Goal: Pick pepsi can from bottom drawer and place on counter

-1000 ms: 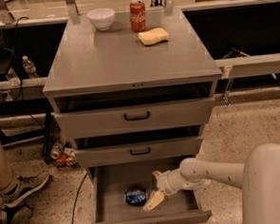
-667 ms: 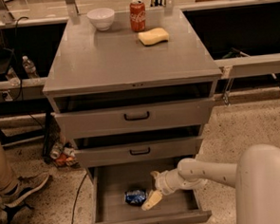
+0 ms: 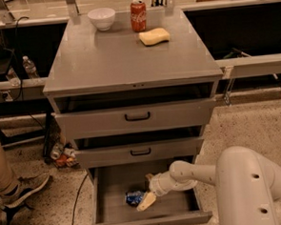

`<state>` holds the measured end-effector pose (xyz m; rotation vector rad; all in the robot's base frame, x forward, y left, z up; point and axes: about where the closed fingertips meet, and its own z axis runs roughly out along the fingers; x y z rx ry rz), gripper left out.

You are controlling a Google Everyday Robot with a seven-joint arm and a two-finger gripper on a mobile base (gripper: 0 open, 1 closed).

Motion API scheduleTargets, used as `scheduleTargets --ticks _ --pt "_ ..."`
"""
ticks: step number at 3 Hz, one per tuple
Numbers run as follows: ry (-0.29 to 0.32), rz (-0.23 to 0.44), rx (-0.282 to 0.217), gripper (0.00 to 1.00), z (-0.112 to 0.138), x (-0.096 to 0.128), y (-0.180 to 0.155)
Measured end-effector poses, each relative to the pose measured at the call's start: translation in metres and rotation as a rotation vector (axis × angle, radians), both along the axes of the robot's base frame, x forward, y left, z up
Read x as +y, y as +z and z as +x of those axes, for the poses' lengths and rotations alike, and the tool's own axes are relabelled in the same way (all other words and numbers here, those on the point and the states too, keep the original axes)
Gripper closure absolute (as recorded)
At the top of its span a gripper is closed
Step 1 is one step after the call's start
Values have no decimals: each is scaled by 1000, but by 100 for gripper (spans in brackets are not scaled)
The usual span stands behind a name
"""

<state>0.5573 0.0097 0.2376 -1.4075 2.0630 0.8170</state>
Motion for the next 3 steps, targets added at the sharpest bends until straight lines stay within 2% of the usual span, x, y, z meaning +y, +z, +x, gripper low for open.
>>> scheduleTargets --ticks 1,3 --pt "-26 48 -39 0 12 13 -26" --pt "-75 162 -94 0 19 23 -55"
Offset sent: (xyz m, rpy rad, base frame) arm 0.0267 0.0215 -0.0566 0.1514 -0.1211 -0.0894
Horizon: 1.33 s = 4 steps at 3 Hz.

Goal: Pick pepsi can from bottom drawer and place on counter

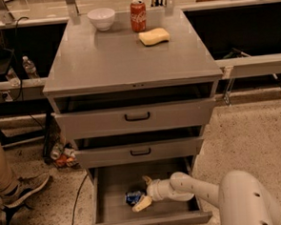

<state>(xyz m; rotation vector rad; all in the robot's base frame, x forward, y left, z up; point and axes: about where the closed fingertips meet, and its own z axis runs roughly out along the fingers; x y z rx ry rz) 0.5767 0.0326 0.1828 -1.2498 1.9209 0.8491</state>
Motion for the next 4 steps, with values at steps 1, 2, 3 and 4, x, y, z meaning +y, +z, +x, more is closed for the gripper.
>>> scheduleTargets --ticks 1,2,3,4 --pt "-17 46 12 0 -3 3 -15" --pt "-24 82 27 0 -7 7 -27" --pt "-19 100 38 10 -9 12 -35" --pt "-15 111 39 21 -11 14 -37"
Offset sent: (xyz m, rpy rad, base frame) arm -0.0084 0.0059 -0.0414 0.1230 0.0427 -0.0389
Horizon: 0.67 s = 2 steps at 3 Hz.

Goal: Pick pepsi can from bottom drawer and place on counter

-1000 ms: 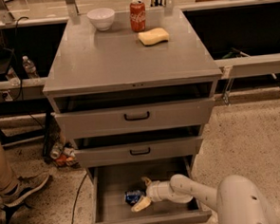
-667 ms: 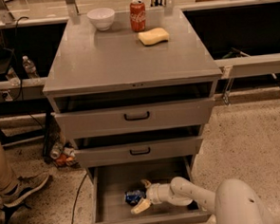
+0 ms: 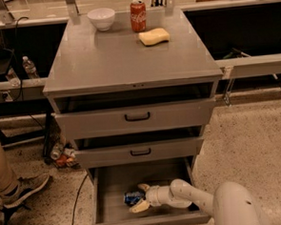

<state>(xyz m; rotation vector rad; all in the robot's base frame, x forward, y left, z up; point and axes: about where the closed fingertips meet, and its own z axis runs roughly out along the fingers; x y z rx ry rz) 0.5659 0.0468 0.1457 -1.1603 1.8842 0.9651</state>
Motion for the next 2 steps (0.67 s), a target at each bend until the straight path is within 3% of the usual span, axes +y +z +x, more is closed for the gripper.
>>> scheduleTargets --ticks 1,2 --pt "1 16 -12 53 -2 0 4" --pt "2 23 -20 75 -3 -1 7"
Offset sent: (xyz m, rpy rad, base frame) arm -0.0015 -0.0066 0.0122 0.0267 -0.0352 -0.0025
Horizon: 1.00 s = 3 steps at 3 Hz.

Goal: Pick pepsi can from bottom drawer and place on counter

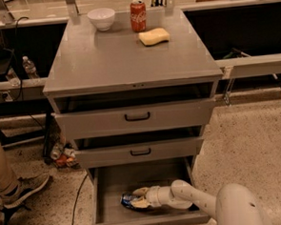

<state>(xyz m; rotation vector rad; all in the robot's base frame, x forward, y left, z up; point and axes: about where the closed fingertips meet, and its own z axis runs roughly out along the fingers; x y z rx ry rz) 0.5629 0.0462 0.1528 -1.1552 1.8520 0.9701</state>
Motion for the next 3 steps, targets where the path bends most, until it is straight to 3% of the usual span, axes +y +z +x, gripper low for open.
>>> scheduleTargets --ticks 1,2,3 --pt "6 3 -23 98 2 1 5" --pt "22 10 -28 80 4 4 6" --pt "31 14 -22 57 5 6 4"
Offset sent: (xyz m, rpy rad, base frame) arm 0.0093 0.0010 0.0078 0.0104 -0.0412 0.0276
